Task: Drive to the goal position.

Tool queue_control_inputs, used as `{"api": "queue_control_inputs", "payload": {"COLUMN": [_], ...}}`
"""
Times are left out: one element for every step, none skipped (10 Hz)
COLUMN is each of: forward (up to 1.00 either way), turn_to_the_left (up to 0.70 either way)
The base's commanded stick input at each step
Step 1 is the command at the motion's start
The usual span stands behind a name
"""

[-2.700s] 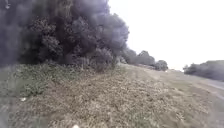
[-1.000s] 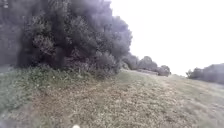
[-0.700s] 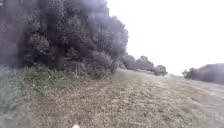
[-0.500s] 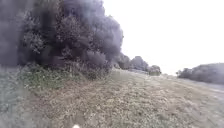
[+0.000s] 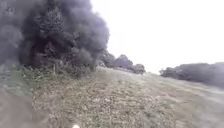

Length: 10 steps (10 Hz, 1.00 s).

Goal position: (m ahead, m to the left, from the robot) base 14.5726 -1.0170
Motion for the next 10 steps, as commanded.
{"api": "queue_control_inputs", "payload": {"forward": [0.00, 0.00, 0.00, 0.00, 0.00, 0.00, 0.00, 0.00, 0.00, 0.00], "turn_to_the_left": [-0.36, -0.36, -0.36, -0.36, -0.36, -0.36, -0.36, -0.36, -0.36, -0.36]}}
